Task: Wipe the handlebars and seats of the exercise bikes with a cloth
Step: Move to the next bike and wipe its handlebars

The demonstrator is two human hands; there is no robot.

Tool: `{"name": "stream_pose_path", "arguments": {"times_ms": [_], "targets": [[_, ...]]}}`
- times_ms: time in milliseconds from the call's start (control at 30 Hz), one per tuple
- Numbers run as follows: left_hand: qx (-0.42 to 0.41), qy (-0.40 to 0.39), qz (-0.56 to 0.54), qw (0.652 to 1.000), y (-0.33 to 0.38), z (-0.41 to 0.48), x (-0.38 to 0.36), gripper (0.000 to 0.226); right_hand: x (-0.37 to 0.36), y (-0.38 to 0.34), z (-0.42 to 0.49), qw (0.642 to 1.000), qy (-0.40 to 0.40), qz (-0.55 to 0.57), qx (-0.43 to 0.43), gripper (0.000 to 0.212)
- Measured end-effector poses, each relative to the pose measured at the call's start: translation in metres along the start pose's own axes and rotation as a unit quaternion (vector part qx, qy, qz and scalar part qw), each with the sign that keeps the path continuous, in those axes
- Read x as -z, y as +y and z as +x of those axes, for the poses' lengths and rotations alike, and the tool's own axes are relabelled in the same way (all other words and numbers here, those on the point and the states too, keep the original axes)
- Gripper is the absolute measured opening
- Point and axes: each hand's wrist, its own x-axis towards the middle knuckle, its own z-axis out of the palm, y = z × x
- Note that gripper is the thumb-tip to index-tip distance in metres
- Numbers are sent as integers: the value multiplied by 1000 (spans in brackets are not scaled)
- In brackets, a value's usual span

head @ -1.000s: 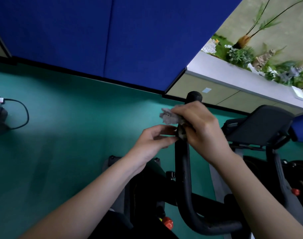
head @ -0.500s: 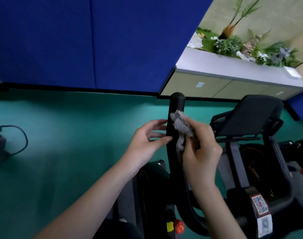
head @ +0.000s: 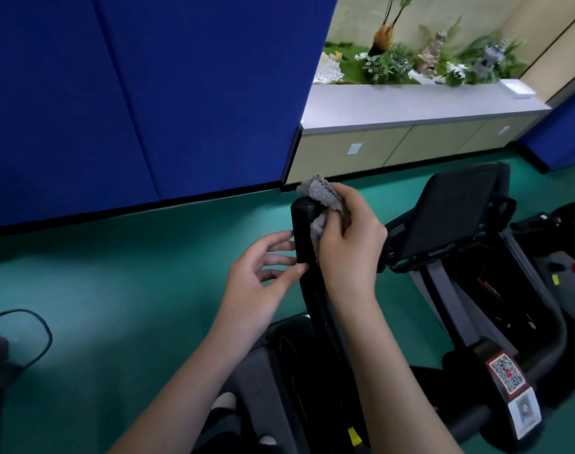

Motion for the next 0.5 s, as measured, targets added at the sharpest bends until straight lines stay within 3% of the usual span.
{"name": "stream_pose_path", "arguments": {"times_ms": [167,333,500], "targets": [[-13,-1,28,1000,-3,4,2,37,-3,11,8,986,-102,100,-86,28],[-28,40,83,995,-8,6,-1,30,-3,24,13,913,-207,282,-208,23],[-54,83,96,990,-8,6,-3,32,-1,33,10,891,-241,313,-222,24]]}}
